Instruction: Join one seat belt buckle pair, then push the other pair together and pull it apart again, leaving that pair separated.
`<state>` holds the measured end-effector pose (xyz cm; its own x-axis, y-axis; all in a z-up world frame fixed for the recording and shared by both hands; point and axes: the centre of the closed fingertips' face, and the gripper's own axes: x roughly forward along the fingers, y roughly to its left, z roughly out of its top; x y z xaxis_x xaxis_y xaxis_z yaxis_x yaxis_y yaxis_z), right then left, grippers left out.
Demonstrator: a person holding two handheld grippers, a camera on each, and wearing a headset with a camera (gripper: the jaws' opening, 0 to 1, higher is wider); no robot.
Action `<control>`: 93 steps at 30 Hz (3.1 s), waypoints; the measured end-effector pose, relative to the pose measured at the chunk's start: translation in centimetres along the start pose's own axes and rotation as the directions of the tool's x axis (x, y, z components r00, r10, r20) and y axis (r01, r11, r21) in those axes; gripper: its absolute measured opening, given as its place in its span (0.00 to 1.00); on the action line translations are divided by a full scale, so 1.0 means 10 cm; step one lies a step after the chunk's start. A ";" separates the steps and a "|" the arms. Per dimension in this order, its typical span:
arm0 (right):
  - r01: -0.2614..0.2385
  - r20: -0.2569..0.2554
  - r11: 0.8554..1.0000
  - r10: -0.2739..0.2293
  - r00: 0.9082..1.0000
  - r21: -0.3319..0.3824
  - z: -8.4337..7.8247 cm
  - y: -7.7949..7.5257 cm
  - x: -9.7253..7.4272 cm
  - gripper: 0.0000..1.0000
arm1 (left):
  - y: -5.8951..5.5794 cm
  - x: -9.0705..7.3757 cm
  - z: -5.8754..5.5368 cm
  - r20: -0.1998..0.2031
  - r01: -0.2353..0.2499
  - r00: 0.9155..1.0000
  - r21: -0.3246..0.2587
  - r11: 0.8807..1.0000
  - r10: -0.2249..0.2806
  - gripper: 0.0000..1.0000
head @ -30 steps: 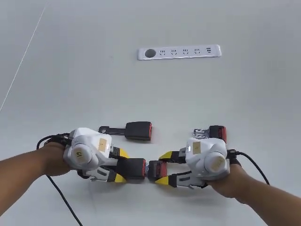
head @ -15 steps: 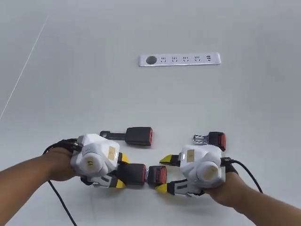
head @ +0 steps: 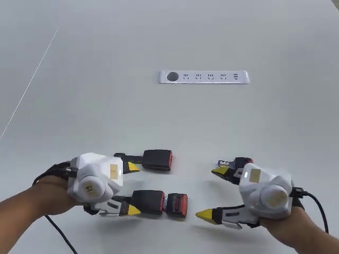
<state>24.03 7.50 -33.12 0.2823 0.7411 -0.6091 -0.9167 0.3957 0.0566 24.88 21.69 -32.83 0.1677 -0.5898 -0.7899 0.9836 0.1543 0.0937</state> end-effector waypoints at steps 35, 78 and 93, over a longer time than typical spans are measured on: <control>-0.053 -0.138 0.996 0.062 0.988 0.068 -0.57 -0.88 -0.30 0.67 | 0.62 0.56 0.06 -0.021 0.133 0.991 0.007 0.991 -0.133 0.57; -0.160 -0.124 0.985 0.152 0.981 -0.057 -0.49 -0.77 -0.20 0.34 | 0.66 0.60 0.09 -0.009 0.198 0.980 0.076 0.977 -0.198 0.34; -0.194 -0.100 0.978 0.185 0.978 -0.079 -0.31 -0.69 0.06 0.33 | 0.65 0.60 0.08 -0.007 0.198 0.980 0.075 0.977 -0.198 0.34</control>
<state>29.65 3.48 -36.31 0.0776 0.7436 -0.6641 -0.9734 0.2005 0.1107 32.34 18.57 -36.47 -0.0312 -0.6031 -0.7971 0.9995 -0.0260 -0.0194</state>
